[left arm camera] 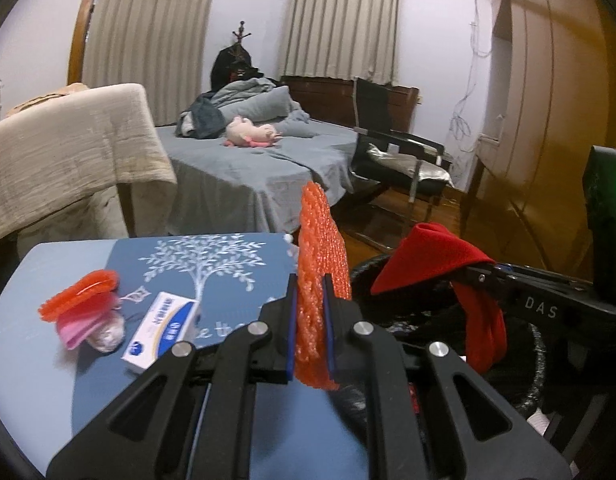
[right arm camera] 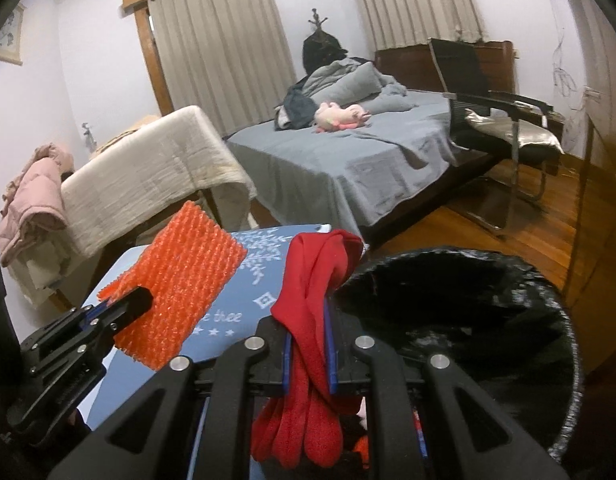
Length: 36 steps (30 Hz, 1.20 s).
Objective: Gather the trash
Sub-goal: 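Carry both items over the trash bin and open both tools to drop them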
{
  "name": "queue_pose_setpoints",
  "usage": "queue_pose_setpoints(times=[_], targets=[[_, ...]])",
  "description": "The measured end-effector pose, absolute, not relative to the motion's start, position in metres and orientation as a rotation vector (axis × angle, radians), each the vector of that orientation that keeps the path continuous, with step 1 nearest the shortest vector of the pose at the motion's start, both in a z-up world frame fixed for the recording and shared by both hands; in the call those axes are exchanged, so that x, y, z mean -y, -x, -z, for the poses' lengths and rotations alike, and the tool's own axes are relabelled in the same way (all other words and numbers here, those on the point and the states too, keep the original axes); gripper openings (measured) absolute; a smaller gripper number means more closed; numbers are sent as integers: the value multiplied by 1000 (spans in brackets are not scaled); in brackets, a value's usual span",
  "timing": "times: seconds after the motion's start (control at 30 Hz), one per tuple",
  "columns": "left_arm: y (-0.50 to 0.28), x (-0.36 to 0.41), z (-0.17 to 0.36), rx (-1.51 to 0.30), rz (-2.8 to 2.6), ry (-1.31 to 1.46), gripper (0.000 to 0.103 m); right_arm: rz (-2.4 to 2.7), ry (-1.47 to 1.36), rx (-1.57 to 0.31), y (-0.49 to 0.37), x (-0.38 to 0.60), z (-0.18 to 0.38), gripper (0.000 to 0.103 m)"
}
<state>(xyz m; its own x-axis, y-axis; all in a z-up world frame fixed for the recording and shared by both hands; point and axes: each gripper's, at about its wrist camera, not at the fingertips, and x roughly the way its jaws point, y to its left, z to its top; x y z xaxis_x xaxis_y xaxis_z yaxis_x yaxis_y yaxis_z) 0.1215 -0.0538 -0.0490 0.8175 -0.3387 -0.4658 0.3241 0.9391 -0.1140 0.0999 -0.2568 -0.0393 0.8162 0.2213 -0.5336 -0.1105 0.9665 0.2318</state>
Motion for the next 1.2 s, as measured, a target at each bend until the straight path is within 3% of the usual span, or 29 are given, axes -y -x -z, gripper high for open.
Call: queue_pose_setpoints(times=[1.2], targets=[[-147,169,78,-570,554,-38,10,38,-259,-657,-78,364,77,13]])
